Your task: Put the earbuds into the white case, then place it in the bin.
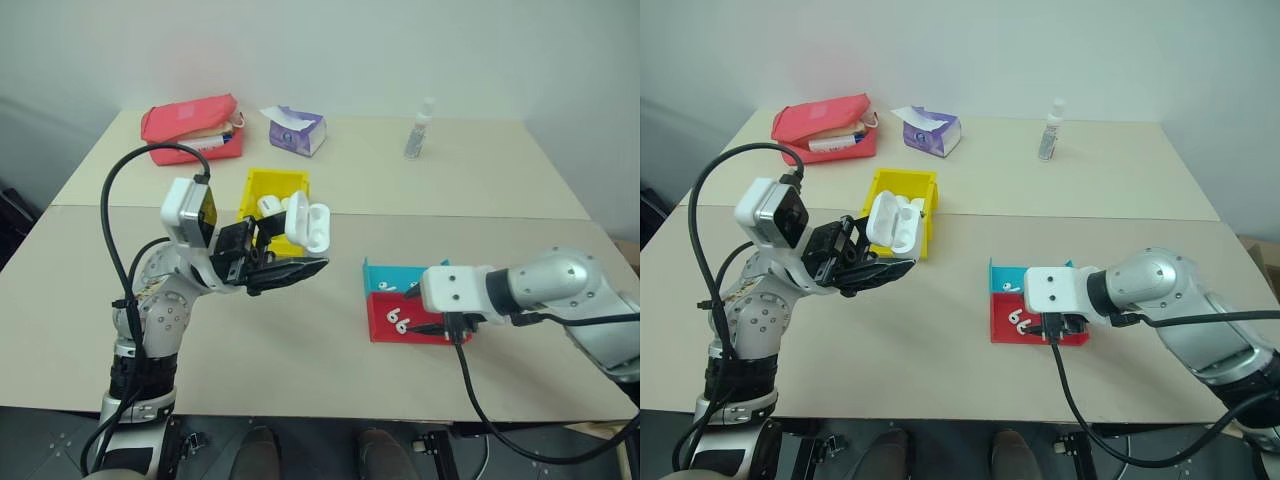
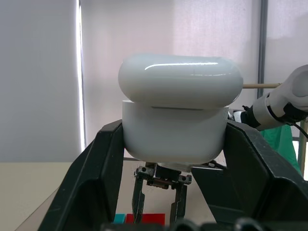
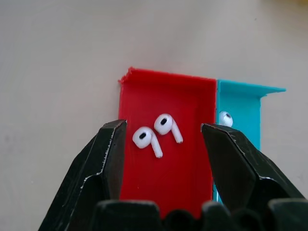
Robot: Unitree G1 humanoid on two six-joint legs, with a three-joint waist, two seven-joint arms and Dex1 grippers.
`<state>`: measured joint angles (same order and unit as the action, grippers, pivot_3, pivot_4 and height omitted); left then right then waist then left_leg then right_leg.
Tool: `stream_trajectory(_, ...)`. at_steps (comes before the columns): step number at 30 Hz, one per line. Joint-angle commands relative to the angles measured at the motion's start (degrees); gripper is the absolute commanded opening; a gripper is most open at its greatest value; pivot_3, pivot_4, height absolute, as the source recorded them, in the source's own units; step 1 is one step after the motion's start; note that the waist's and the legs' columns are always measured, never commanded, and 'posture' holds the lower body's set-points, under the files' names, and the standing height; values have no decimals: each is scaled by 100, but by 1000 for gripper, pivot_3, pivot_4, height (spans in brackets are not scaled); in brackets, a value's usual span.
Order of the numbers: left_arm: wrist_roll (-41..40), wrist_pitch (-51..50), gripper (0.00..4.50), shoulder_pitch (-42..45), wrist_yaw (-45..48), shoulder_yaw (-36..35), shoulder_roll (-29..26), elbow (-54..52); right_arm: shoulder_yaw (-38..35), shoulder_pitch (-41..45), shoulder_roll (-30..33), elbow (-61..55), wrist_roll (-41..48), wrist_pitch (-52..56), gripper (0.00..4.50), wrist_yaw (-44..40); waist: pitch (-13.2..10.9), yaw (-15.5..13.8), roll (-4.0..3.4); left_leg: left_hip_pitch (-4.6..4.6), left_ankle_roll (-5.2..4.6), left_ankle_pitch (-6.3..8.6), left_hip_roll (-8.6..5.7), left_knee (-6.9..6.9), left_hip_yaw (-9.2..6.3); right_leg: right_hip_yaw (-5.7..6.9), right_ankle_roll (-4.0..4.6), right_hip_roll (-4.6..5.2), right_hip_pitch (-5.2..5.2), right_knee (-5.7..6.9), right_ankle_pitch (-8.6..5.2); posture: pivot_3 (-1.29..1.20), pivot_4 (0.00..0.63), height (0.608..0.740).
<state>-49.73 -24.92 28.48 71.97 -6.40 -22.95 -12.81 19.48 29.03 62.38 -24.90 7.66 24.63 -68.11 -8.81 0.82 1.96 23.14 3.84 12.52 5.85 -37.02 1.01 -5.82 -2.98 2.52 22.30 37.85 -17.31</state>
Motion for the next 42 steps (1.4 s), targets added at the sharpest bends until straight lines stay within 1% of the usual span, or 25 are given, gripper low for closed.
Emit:
stream_trajectory(1,-68,104,2792,29,-59,30,17,-250,328,294,-37,268,-559,-682,2930,-439,0,-2,0,0,0,0,0,0,-2,2,0,0,0,-1,0,0,150,740)
stream_trajectory(6,-42,130,2792,-37,-226,67,47,-357,685,487,-283,775,-1051,-1164,2930,-732,0,-5,0,2,0,0,0,0,-4,4,0,0,-1,-5,0,0,150,740)
stream_trajectory(16,-87,117,2792,-170,-453,76,50,-536,836,627,-741,1376,-1490,-1542,2930,-1038,0,-6,0,1,0,0,0,0,-6,7,1,0,-2,-3,0,0,150,740)
stream_trajectory(27,-103,107,2792,-225,-560,60,16,-637,802,615,-989,1651,-1681,-1701,2930,-1204,0,-7,0,1,0,0,0,0,-6,8,1,0,-2,-3,0,0,150,740)
stream_trajectory(38,-104,97,2792,-241,-631,72,-10,-688,767,547,-1036,1657,-1693,-1688,2930,-1286,0,-6,0,1,0,0,0,0,-6,8,1,0,-2,-3,0,0,150,740)
stream_trajectory(41,-103,93,2792,-249,-647,76,-16,-701,756,504,-1034,1636,-1685,-1666,2335,-1285,0,-7,0,1,0,0,0,0,-6,8,1,0,-2,-4,0,0,150,740)
stream_trajectory(42,-101,92,2792,-251,-651,78,-19,-705,752,481,-1030,1623,-1687,-1663,2002,-1282,0,-6,0,1,0,0,0,0,-6,8,1,0,-2,-4,0,0,150,740)
